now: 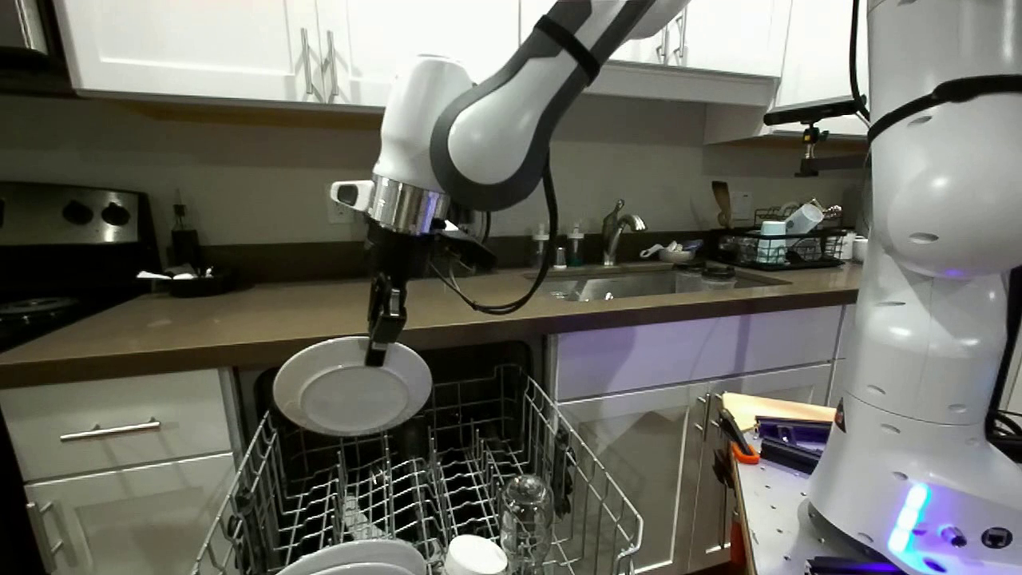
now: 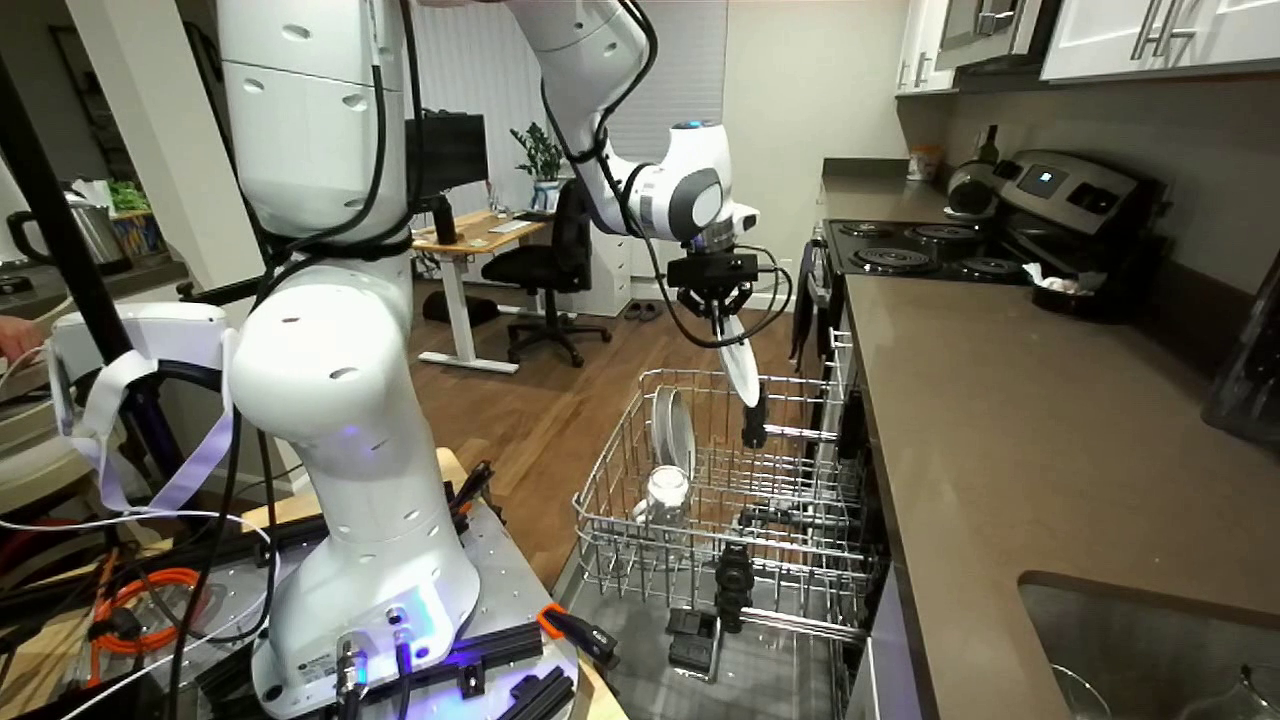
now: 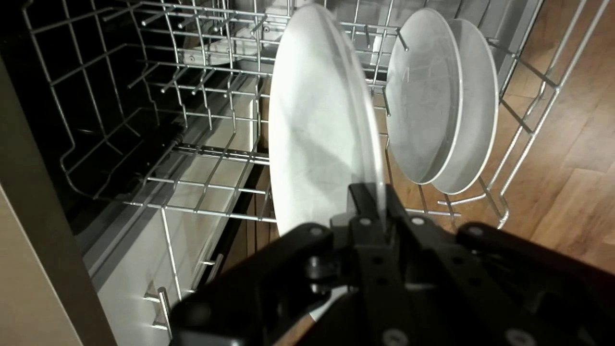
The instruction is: Get the plate on the counter and put on the plate dryer
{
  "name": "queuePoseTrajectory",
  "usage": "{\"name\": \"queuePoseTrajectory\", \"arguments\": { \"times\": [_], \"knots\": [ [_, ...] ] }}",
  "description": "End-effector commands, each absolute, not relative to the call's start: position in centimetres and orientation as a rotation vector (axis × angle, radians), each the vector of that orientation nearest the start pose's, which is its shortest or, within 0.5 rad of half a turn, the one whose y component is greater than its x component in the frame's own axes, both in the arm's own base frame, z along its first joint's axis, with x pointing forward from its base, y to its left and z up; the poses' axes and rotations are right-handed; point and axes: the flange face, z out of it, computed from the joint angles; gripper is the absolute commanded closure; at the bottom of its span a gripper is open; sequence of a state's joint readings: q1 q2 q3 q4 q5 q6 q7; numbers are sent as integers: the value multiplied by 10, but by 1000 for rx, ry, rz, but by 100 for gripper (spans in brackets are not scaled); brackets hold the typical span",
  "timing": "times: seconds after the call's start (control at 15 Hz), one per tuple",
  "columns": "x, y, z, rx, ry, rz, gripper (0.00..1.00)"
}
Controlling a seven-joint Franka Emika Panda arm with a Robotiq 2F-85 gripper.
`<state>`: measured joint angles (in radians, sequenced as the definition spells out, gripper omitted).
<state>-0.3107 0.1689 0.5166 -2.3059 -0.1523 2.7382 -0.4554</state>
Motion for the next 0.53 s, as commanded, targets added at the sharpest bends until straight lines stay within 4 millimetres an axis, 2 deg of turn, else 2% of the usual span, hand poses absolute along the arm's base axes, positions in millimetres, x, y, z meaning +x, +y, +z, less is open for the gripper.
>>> {"name": "queuePoseTrajectory", "arguments": {
  "times": [0.0,0.47],
  "knots": [
    [550,112,323,-2870,-1193,-423,95],
    [554,116,302,-2791,-1170,-282,95]
  ]
}}
